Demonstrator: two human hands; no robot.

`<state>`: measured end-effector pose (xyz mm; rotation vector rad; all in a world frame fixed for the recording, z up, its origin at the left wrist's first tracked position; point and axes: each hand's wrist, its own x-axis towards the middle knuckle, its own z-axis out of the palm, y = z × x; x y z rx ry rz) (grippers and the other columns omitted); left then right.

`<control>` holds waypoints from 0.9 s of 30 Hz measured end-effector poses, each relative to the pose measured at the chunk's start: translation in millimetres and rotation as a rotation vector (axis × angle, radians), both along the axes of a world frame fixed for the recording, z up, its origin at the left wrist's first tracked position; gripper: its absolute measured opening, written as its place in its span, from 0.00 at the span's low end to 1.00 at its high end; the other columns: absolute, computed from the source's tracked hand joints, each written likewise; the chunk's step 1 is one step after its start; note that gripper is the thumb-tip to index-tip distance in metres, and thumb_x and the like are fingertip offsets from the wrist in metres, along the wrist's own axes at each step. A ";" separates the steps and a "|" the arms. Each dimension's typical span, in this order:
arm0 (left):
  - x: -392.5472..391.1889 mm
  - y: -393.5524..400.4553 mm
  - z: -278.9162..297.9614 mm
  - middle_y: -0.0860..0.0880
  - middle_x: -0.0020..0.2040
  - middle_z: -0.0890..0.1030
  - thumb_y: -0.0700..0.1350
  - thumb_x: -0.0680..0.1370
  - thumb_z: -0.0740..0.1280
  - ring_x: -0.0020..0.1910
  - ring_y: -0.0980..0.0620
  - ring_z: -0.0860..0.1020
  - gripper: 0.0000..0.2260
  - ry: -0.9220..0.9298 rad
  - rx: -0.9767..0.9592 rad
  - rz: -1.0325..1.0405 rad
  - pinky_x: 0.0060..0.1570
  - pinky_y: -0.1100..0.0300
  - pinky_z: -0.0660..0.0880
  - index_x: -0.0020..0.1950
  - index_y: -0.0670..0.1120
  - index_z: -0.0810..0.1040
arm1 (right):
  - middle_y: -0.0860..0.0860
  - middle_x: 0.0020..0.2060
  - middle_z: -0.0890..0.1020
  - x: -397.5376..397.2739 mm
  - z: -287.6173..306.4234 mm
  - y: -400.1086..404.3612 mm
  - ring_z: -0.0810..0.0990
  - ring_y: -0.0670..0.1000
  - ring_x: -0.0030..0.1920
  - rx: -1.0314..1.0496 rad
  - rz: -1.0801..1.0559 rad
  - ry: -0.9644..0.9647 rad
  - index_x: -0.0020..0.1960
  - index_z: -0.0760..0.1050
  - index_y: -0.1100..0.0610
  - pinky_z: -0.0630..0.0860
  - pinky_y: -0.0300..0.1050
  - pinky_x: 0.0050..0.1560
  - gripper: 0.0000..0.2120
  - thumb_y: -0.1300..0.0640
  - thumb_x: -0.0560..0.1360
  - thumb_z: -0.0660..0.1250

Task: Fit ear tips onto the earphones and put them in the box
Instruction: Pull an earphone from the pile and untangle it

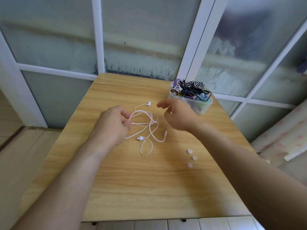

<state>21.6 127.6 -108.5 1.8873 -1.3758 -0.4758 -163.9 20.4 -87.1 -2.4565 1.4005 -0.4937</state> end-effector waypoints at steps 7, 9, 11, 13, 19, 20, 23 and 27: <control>0.1 -6.7 -4.0 0.45 0.48 0.81 0.40 0.77 0.63 0.50 0.42 0.77 0.07 -0.249 0.097 0.027 0.42 0.55 0.70 0.53 0.50 0.73 | 0.53 0.69 0.72 42.1 -10.9 -42.5 0.73 0.56 0.66 0.020 0.166 0.319 0.70 0.73 0.52 0.70 0.47 0.64 0.25 0.68 0.76 0.61; -1.9 -6.7 -4.0 0.45 0.49 0.79 0.39 0.77 0.63 0.49 0.42 0.76 0.07 -0.269 0.099 0.036 0.41 0.55 0.68 0.52 0.49 0.69 | 0.52 0.59 0.80 46.2 -16.2 -50.0 0.79 0.55 0.58 -0.066 0.139 0.304 0.61 0.80 0.54 0.73 0.43 0.53 0.16 0.65 0.76 0.63; -3.4 -6.0 -2.8 0.45 0.51 0.76 0.39 0.76 0.66 0.49 0.43 0.75 0.10 -0.294 0.052 0.047 0.42 0.54 0.67 0.51 0.48 0.66 | 0.52 0.51 0.82 45.3 -18.3 -51.8 0.80 0.53 0.52 -0.106 0.116 0.297 0.55 0.81 0.54 0.71 0.41 0.47 0.10 0.63 0.76 0.66; -3.8 -4.5 -0.3 0.47 0.51 0.74 0.38 0.74 0.70 0.48 0.44 0.75 0.15 -0.292 -0.026 0.047 0.43 0.55 0.67 0.50 0.48 0.65 | 0.50 0.48 0.81 39.9 -15.9 -45.8 0.79 0.51 0.49 -0.063 0.086 0.251 0.56 0.80 0.54 0.70 0.40 0.45 0.09 0.61 0.76 0.67; 1.1 -5.2 -3.8 0.50 0.43 0.79 0.39 0.72 0.70 0.43 0.47 0.77 0.11 -0.284 -0.019 -0.099 0.40 0.56 0.72 0.46 0.51 0.71 | 0.47 0.35 0.80 17.9 11.0 14.3 0.78 0.45 0.34 0.052 -0.081 -0.433 0.46 0.78 0.52 0.75 0.41 0.37 0.03 0.56 0.73 0.70; 0.6 -5.9 -5.2 0.49 0.44 0.81 0.39 0.72 0.68 0.45 0.46 0.78 0.10 -0.284 0.019 -0.114 0.41 0.57 0.72 0.47 0.52 0.73 | 0.46 0.33 0.79 16.2 15.5 30.0 0.76 0.44 0.32 0.014 -0.065 -0.522 0.45 0.78 0.53 0.74 0.39 0.36 0.03 0.55 0.72 0.71; -3.1 -6.8 -5.4 0.47 0.45 0.82 0.38 0.72 0.65 0.49 0.47 0.79 0.10 -0.277 0.097 -0.152 0.42 0.60 0.72 0.49 0.51 0.79 | 0.47 0.33 0.80 11.4 20.3 72.0 0.77 0.46 0.32 -0.062 0.115 -0.493 0.43 0.78 0.53 0.76 0.40 0.35 0.04 0.58 0.70 0.72; -5.5 -5.5 -1.6 0.49 0.44 0.82 0.38 0.72 0.65 0.48 0.48 0.79 0.10 -0.266 0.148 -0.167 0.39 0.62 0.68 0.47 0.51 0.79 | 0.46 0.41 0.80 10.1 -8.0 83.5 0.79 0.51 0.41 -0.118 0.197 0.039 0.47 0.80 0.49 0.78 0.49 0.42 0.08 0.53 0.69 0.66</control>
